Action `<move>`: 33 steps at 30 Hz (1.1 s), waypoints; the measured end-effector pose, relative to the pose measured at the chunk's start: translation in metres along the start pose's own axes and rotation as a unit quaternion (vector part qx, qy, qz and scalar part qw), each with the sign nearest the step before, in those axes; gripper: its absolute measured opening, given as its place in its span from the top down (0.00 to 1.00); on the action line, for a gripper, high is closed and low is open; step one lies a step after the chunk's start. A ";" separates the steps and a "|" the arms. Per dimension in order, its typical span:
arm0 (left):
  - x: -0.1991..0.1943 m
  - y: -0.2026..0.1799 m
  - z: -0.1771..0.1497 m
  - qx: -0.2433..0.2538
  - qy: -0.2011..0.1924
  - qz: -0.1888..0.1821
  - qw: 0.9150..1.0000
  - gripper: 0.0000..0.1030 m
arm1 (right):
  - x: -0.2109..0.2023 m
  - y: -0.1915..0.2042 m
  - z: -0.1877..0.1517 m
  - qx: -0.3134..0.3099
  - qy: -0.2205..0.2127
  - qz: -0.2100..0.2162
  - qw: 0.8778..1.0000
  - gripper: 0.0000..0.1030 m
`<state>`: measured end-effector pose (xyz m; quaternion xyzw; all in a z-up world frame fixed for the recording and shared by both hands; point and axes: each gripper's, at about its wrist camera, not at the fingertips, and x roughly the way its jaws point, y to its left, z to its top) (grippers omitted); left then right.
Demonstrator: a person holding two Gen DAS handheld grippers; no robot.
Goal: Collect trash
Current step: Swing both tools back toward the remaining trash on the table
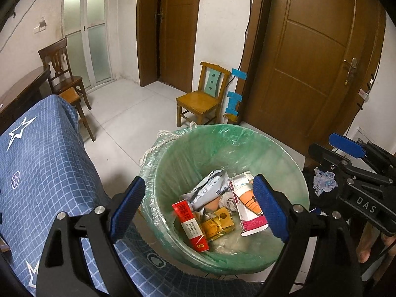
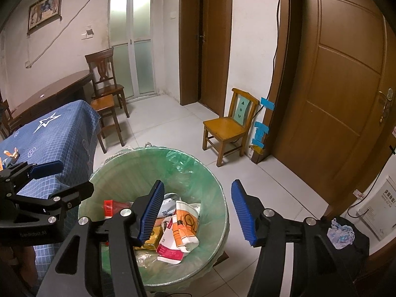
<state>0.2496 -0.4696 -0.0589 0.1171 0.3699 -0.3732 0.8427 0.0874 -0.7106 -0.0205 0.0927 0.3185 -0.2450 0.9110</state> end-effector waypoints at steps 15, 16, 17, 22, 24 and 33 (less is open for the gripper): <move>-0.038 0.031 -0.015 0.001 -0.006 0.007 1.000 0.17 | -0.036 0.047 -0.006 -0.022 -0.036 0.055 0.998 0.32; -0.046 0.037 -0.017 0.002 -0.009 0.011 1.000 0.17 | -0.040 0.055 -0.008 -0.027 -0.040 0.065 0.997 0.30; -0.057 0.046 -0.020 0.001 -0.014 0.019 1.000 0.17 | -0.043 0.065 -0.009 -0.033 -0.043 0.073 0.996 0.28; -0.100 0.097 -0.031 -0.024 -0.030 0.045 0.998 0.17 | -0.053 0.124 -0.012 -0.075 -0.046 0.132 0.987 0.28; -0.117 0.121 -0.038 -0.034 -0.033 0.056 0.997 0.17 | -0.056 0.151 -0.013 -0.096 -0.045 0.157 0.982 0.28; -0.201 0.254 -0.079 -0.105 -0.045 0.116 0.987 0.17 | -0.056 0.273 -0.019 -0.168 -0.014 0.256 0.952 0.28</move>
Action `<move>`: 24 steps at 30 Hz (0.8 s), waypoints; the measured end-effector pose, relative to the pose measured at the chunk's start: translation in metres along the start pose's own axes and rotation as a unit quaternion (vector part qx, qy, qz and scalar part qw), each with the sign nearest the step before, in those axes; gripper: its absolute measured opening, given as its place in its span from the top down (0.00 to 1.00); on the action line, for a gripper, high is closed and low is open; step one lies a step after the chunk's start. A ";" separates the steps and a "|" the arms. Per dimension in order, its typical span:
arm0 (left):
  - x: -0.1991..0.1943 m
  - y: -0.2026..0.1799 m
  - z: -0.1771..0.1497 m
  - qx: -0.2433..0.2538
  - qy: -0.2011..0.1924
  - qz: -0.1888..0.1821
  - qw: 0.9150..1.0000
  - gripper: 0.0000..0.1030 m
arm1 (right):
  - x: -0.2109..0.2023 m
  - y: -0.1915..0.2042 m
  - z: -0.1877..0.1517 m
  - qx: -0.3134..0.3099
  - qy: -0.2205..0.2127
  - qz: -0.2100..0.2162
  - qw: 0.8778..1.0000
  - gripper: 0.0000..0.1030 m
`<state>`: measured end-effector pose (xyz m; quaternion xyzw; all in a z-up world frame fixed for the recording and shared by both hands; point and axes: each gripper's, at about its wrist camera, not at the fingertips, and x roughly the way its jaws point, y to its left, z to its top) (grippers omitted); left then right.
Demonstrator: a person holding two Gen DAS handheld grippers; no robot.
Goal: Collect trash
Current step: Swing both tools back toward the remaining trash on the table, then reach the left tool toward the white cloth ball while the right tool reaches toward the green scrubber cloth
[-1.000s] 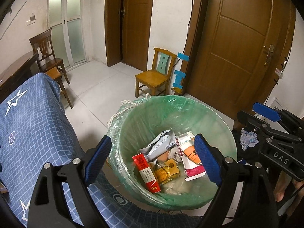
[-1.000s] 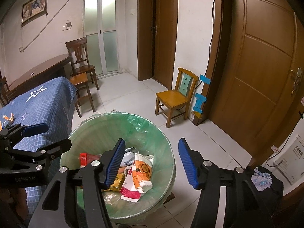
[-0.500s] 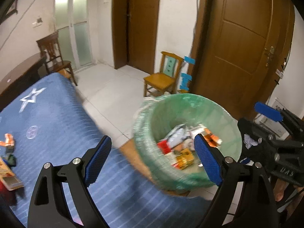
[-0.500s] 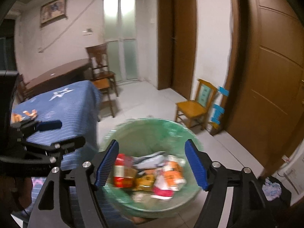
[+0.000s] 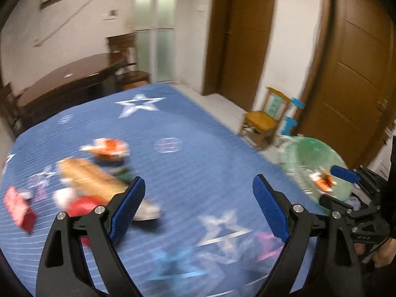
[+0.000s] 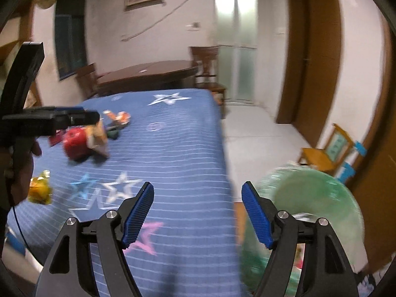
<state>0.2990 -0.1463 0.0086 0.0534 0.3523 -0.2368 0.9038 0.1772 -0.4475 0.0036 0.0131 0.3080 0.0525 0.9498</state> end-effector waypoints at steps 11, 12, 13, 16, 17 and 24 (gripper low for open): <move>-0.005 0.207 -0.032 -0.137 0.054 0.056 0.987 0.17 | 0.064 0.086 0.025 -0.026 0.032 0.086 0.995 0.31; 0.000 0.214 -0.034 -0.147 0.062 0.054 0.986 0.18 | 0.070 0.093 0.026 -0.029 0.037 0.091 0.995 0.31; 0.007 0.223 -0.038 -0.158 0.071 0.050 0.984 0.18 | 0.076 0.098 0.028 -0.031 0.040 0.094 0.994 0.31; 0.027 0.229 -0.043 -0.161 0.093 0.043 0.982 0.24 | 0.091 0.109 0.039 -0.027 0.043 0.109 0.993 0.31; 0.032 0.229 -0.043 -0.160 0.098 0.042 0.981 0.26 | 0.095 0.112 0.044 -0.023 0.043 0.116 0.992 0.31; 0.061 0.234 -0.045 -0.162 0.116 0.026 0.980 0.28 | 0.111 0.119 0.072 -0.015 0.039 0.133 0.990 0.31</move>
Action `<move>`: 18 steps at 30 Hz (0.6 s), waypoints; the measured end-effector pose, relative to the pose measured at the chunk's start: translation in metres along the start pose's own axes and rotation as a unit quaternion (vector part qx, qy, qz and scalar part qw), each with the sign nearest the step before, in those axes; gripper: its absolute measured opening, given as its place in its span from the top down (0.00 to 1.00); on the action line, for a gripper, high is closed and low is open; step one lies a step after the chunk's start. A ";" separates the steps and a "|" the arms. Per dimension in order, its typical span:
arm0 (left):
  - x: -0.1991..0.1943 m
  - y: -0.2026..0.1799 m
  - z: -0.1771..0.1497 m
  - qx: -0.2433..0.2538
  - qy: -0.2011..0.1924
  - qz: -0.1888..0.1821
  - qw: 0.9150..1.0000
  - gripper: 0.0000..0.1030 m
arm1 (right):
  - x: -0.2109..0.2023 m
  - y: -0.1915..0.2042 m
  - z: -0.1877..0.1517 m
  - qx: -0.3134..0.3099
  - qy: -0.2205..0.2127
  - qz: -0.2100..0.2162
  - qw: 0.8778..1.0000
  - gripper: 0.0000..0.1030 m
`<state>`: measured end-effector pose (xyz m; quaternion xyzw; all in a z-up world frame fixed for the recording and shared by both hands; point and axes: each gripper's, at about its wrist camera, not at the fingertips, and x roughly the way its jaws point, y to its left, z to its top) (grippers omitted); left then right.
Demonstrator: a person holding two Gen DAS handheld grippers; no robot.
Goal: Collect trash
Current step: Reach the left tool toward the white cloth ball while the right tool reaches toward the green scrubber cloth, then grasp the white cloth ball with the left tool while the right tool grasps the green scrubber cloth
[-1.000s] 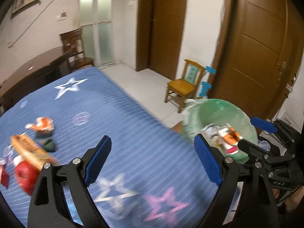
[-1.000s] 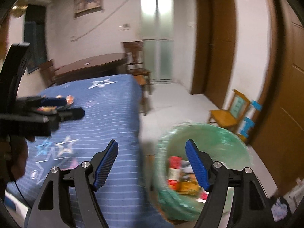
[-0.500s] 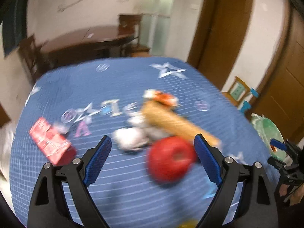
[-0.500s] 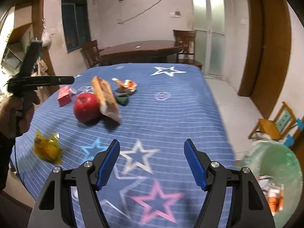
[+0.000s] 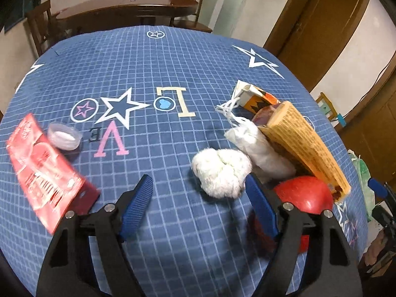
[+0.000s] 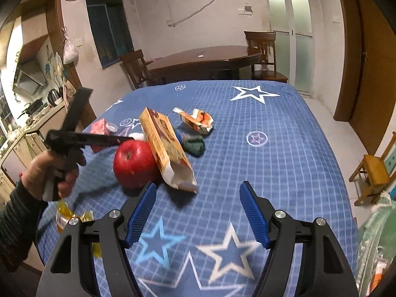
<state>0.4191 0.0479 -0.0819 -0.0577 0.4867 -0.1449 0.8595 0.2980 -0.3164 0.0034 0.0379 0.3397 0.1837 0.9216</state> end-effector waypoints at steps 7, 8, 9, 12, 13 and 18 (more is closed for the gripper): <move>0.010 -0.004 0.008 0.014 0.004 -0.010 1.000 0.28 | 0.028 -0.008 0.031 0.009 0.010 0.021 1.000 0.31; 0.011 -0.004 0.009 0.016 0.005 -0.013 1.000 0.28 | 0.035 -0.010 0.037 0.014 0.015 0.029 0.999 0.31; 0.012 -0.004 0.010 0.017 0.008 -0.018 1.000 0.28 | 0.046 -0.015 0.045 0.023 0.025 0.044 0.998 0.31; 0.017 -0.002 0.012 0.017 0.012 -0.037 0.999 0.27 | 0.075 -0.026 0.059 0.041 0.050 0.059 0.996 0.31; 0.018 -0.001 0.011 0.017 0.010 -0.037 0.999 0.27 | 0.085 -0.029 0.062 0.046 0.057 0.061 0.995 0.31; 0.016 0.002 0.008 0.018 -0.007 -0.036 0.999 0.37 | 0.120 -0.034 0.068 0.060 0.081 0.084 0.991 0.48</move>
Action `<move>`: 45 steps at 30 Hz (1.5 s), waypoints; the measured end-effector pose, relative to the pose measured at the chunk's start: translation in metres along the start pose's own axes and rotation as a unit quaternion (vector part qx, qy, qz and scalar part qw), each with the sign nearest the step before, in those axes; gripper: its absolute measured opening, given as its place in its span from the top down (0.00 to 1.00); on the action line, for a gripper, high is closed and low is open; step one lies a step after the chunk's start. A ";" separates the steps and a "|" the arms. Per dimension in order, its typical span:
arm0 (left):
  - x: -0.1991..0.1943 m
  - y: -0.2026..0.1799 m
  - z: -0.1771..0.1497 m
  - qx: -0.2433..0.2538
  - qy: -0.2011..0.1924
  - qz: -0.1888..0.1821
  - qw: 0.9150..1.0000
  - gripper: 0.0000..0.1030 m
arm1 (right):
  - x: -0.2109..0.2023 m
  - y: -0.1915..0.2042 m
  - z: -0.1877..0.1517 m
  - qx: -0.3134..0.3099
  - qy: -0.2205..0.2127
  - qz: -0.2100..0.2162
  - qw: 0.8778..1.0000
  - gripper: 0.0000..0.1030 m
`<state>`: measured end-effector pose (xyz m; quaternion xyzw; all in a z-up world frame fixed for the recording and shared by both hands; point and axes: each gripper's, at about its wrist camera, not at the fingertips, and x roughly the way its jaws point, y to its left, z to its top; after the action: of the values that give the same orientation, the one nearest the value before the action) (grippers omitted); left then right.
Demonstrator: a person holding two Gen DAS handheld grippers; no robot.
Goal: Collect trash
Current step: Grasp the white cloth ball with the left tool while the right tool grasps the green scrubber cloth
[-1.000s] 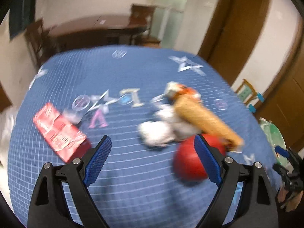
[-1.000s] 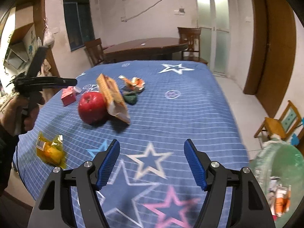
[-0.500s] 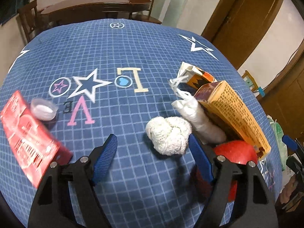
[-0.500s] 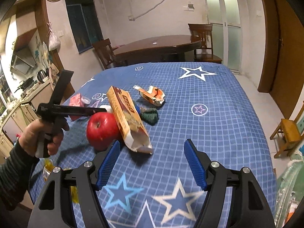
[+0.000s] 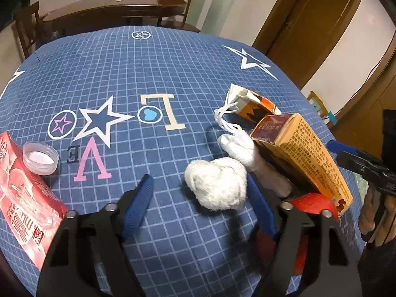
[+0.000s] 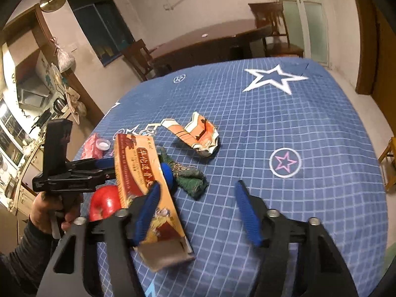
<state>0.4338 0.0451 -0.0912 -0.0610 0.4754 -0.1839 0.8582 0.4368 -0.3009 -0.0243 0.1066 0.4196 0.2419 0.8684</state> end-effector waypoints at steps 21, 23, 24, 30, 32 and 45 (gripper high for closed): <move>-0.001 -0.014 -0.001 0.011 -0.021 0.009 1.000 0.66 | 0.028 0.000 -0.004 0.042 -0.030 0.019 0.998 0.93; -0.006 -0.011 -0.002 0.007 -0.028 0.019 0.999 0.66 | 0.011 0.013 -0.004 0.012 -0.055 -0.011 0.998 0.94; -0.011 -0.009 -0.002 0.003 -0.036 0.027 0.999 0.66 | 0.004 0.018 -0.005 0.001 -0.066 -0.025 0.998 0.94; -0.050 -0.008 -0.008 0.003 -0.085 0.052 0.995 0.66 | -0.047 0.049 -0.016 -0.055 -0.131 -0.093 0.985 0.94; -0.067 -0.013 -0.012 0.007 -0.108 0.065 0.992 0.66 | -0.064 0.059 -0.024 -0.071 -0.150 -0.110 0.980 0.94; -0.145 -0.088 -0.043 0.051 -0.231 0.092 0.967 0.66 | -0.134 0.111 -0.086 -0.114 -0.202 -0.176 0.957 0.94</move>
<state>0.3056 0.0204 0.0250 -0.0141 0.2580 -0.1087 0.9599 0.2621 -0.2754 0.0558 -0.0221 0.2168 0.1045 0.9703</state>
